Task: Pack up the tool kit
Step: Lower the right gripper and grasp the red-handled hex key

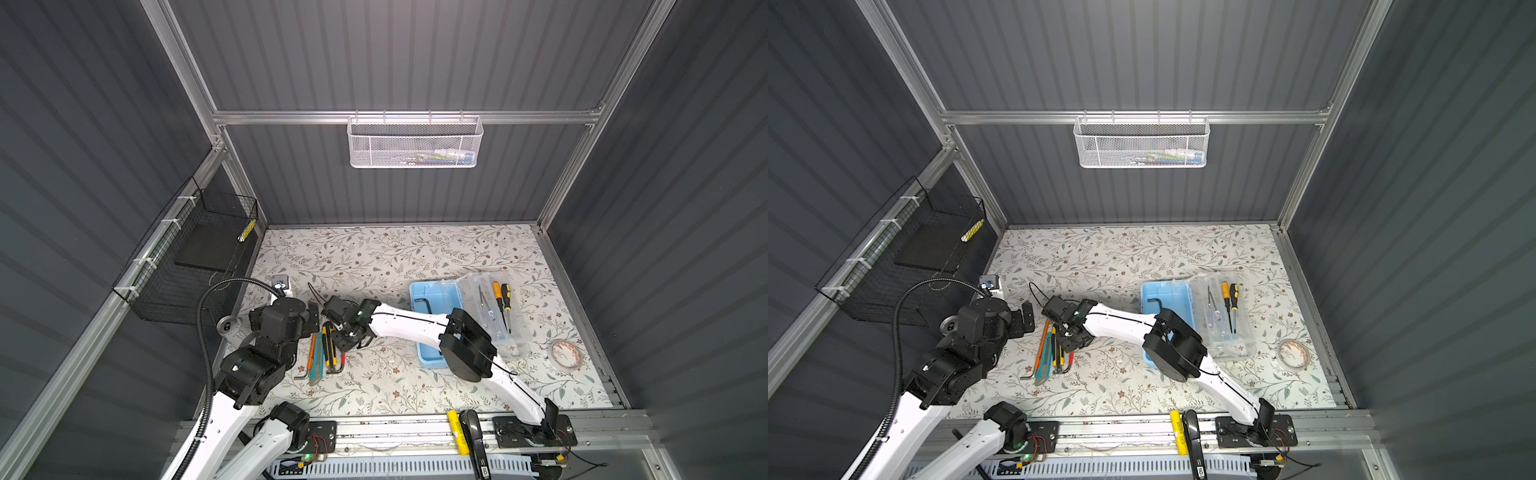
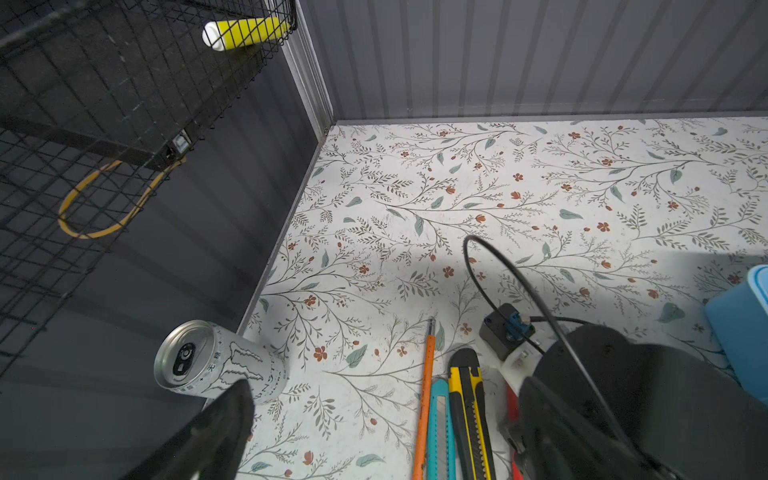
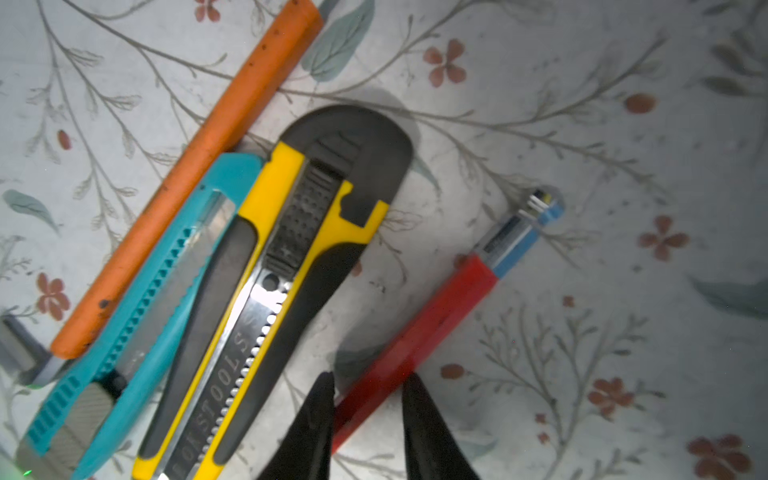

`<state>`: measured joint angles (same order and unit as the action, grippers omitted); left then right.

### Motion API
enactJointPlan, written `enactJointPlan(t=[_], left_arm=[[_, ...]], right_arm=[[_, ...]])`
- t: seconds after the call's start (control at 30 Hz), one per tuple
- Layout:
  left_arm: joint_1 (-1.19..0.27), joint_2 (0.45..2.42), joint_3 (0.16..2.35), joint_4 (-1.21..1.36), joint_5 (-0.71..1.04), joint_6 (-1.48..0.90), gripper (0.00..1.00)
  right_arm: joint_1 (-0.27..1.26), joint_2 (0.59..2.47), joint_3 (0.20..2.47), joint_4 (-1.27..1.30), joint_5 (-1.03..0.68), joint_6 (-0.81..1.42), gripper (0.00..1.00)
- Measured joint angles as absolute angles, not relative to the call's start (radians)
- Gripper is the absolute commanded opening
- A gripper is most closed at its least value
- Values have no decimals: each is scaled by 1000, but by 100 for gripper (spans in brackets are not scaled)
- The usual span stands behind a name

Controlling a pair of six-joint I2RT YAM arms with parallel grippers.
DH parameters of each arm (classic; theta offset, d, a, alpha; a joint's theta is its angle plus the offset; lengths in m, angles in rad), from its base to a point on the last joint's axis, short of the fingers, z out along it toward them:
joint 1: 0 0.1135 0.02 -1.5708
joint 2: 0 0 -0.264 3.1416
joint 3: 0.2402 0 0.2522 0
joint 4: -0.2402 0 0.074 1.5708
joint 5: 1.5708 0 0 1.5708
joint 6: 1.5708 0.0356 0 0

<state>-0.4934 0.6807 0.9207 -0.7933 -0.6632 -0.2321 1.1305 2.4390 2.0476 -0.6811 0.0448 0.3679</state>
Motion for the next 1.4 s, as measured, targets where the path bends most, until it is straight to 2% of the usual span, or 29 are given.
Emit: enactJointPlan(t=[0.23,0.37,0.57,0.73,0.83,0.9,1.1,1.4], left_arm=[[-493,681,921,-793,-663,-232,100],[-493,680,921,-793,-663,-232,100],[-493,674,921,-793,-663,-232,99],[-493,673,921,-793,-663,-232,99],[-493,671,921,-793,-663,-232,99],[-493,667,921,-793,-662,-232,99],[-493,647,921,-793,-662,-232,100],[-493,648,921,-793,-655,-231,99]], right_arm=[[1100,2373,1929,-667,90,336,30],[1081,2376,1941,-682,81,337,36],[1081,2386,1960,-706,65,354,37],[1088,2386,1960,-716,74,361,31],[1091,2386,1960,-721,79,368,23],[1093,2386,1960,-724,83,377,4],[1093,2385,1961,-725,81,381,0],[1071,2371,1942,-717,32,382,0]])
